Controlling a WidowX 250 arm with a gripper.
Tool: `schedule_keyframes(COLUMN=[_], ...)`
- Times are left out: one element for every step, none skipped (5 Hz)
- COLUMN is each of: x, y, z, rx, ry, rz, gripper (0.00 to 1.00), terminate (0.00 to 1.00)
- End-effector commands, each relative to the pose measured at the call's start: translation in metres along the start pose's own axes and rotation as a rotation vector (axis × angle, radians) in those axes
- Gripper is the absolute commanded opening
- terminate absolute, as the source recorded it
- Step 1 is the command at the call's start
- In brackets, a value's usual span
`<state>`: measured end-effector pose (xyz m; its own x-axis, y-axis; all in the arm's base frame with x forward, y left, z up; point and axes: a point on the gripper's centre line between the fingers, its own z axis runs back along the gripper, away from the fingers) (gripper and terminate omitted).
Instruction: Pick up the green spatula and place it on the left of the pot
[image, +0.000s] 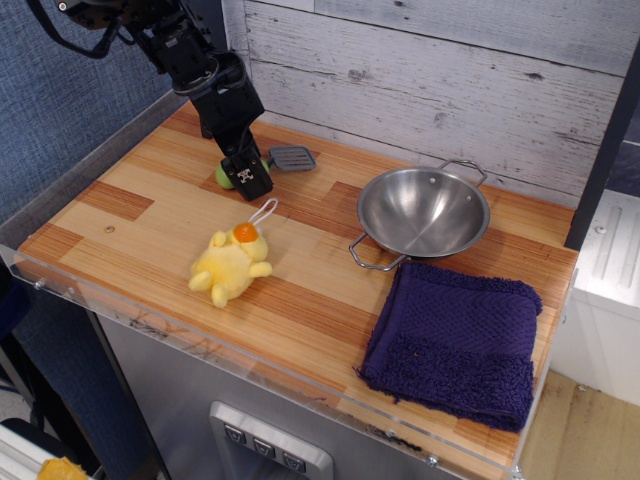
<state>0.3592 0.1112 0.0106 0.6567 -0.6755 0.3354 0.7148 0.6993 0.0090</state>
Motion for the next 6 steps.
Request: schedule_keyframes(x=[0.032, 0.048, 0.062, 0.077, 0.089, 0.096], y=[-0.006, -0.01, -0.02, -0.036, -0.049, -0.055], z=[0.057, 0.088, 0.119, 0.154, 0.18, 0.185], rx=[0.071, 0.098, 0.177, 0.249, 0.289, 0.269], ry=[-0.039, -0.049, -0.069, -0.097, -0.126, -0.115], rz=[-0.044, -0.059, -0.087, -0.15, -0.172, -0.177], gripper=[1.0, 1.0, 1.0, 1.0, 1.0, 1.0], terminate=[0.0, 0.0, 0.0, 0.0, 0.0, 0.0])
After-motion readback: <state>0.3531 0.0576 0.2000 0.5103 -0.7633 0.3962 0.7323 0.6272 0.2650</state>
